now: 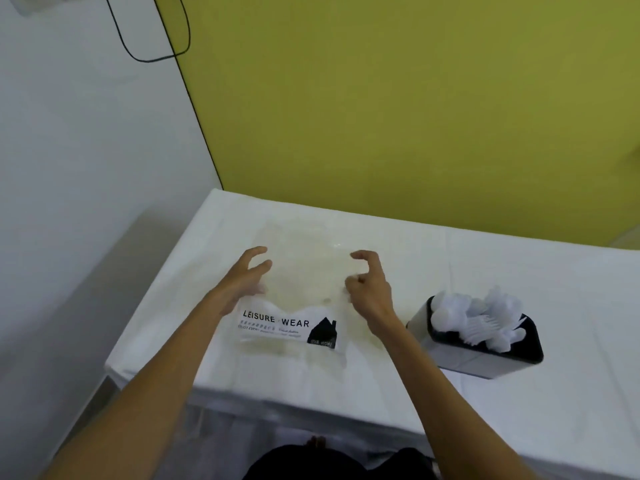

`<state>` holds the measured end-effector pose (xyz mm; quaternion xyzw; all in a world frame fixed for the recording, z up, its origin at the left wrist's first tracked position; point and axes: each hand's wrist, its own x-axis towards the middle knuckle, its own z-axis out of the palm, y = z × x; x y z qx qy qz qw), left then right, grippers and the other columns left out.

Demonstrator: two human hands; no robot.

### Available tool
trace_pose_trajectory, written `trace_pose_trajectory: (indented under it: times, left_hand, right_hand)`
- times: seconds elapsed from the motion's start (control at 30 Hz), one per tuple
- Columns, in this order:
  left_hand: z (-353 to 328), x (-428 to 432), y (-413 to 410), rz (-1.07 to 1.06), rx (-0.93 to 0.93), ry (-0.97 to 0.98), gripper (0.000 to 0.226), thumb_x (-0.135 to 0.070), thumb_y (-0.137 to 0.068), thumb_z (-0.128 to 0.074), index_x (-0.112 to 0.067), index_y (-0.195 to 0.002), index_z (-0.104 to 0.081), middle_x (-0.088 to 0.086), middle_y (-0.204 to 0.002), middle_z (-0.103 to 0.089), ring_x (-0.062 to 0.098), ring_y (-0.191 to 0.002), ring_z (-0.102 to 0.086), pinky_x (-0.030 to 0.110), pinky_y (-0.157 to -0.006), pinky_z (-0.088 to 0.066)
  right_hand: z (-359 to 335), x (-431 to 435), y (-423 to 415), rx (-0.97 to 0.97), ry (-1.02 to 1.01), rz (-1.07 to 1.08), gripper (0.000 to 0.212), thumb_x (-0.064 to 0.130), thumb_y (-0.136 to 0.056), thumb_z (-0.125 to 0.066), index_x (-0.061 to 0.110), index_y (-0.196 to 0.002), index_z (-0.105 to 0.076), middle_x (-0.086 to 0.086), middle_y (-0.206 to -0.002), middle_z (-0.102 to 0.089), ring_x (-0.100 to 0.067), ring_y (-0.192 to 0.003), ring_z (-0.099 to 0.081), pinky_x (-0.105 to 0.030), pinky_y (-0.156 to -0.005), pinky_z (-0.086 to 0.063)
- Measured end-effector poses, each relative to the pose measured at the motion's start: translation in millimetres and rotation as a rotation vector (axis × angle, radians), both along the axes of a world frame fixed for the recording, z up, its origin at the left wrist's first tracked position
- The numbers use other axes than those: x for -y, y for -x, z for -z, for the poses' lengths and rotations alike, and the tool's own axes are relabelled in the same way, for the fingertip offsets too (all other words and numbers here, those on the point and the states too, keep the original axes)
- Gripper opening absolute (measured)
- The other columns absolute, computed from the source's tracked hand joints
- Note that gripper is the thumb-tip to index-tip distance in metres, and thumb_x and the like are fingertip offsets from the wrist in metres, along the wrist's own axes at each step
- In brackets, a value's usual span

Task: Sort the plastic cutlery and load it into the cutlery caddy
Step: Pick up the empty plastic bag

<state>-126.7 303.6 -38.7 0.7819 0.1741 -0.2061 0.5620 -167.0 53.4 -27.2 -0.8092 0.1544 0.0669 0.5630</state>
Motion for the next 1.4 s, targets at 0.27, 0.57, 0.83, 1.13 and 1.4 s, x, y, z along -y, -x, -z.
trace_pose_trajectory:
  times: [0.27, 0.57, 0.83, 1.13, 1.4]
  left_hand:
    - [-68, 21, -29, 0.138, 0.068, 0.335, 0.032, -0.011, -0.090, -0.069, -0.025, -0.119, -0.072, 0.004, -0.116, -0.073, 0.019, -0.104, -0.062, 0.035, -0.096, -0.045]
    - [-169, 123, -59, 0.535, 0.402, 0.290, 0.068, -0.003, -0.062, -0.087, -0.014, -0.124, -0.063, 0.014, -0.113, -0.070, 0.019, -0.100, -0.067, 0.028, -0.088, -0.057]
    - [-223, 266, -37, 0.537, 0.733, 0.354, 0.017, -0.020, -0.078, -0.083, -0.027, -0.086, -0.070, -0.013, -0.086, -0.070, 0.004, -0.085, -0.061, 0.021, -0.085, -0.049]
    - [-195, 470, 61, 0.546, 0.316, 0.786, 0.016, -0.016, -0.091, -0.070, -0.018, -0.105, -0.065, 0.001, -0.102, -0.074, 0.017, -0.089, -0.071, 0.036, -0.075, -0.059]
    - [-91, 613, 159, 0.703, 0.123, 0.496, 0.061, -0.018, -0.083, -0.081, -0.014, -0.135, -0.050, 0.013, -0.126, -0.066, 0.022, -0.106, -0.069, 0.042, -0.094, -0.054]
  right_hand:
    - [-80, 57, -4, 0.124, -0.378, 0.073, 0.041, -0.011, -0.084, -0.061, 0.018, -0.111, -0.074, -0.009, -0.088, -0.062, -0.022, -0.079, -0.064, -0.034, -0.076, -0.052]
    - [-162, 154, 58, 0.296, -0.054, 0.157, 0.065, -0.003, -0.078, -0.078, 0.014, -0.135, -0.053, -0.001, -0.080, -0.052, -0.011, -0.072, -0.056, -0.025, -0.073, -0.051]
    - [-187, 241, 126, 0.475, 0.211, 0.472, 0.009, 0.037, -0.083, -0.077, 0.029, -0.081, -0.073, 0.010, -0.070, -0.055, -0.005, -0.061, -0.048, -0.019, -0.058, -0.036]
    - [-148, 369, 251, 0.399, -0.089, 0.505, 0.038, 0.019, -0.083, -0.079, 0.025, -0.120, -0.069, 0.007, -0.115, -0.074, -0.012, -0.111, -0.068, -0.032, -0.094, -0.050]
    - [-86, 459, 366, 0.266, -0.069, 0.765, 0.021, 0.015, -0.094, -0.068, 0.025, -0.112, -0.074, -0.001, -0.109, -0.076, -0.012, -0.089, -0.070, -0.018, -0.061, -0.051]
